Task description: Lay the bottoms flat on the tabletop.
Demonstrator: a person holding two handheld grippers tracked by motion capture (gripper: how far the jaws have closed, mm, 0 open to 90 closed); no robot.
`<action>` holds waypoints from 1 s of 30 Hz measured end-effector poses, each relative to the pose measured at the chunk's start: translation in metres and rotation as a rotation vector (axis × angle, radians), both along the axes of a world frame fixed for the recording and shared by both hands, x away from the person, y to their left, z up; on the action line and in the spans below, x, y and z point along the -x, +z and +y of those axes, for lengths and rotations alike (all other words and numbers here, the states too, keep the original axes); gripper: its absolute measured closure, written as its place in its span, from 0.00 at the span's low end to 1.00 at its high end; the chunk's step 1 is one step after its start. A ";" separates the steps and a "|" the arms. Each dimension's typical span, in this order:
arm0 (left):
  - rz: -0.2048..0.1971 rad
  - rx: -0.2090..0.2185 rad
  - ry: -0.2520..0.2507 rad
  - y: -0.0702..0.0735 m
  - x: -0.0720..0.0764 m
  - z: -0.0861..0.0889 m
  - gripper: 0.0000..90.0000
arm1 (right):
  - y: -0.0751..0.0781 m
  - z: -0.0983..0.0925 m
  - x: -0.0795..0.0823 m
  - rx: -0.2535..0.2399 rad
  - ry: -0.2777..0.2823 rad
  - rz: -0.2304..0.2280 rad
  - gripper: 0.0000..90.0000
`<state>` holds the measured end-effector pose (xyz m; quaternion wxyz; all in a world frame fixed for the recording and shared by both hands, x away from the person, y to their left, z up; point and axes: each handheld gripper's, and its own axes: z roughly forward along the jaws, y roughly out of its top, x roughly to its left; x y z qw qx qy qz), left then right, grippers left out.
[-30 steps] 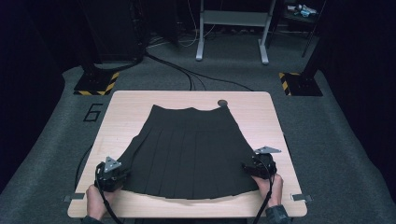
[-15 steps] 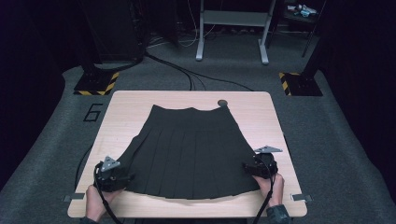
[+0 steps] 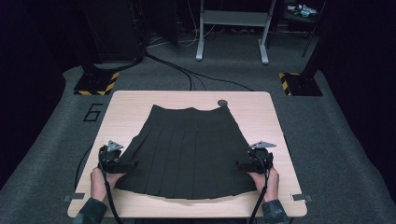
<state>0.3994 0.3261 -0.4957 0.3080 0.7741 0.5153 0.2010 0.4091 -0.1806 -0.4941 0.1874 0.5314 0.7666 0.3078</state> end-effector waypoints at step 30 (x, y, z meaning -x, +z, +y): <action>0.053 -0.033 0.022 -0.025 -0.015 -0.007 0.04 | -0.022 0.015 -0.024 0.062 0.009 0.100 0.00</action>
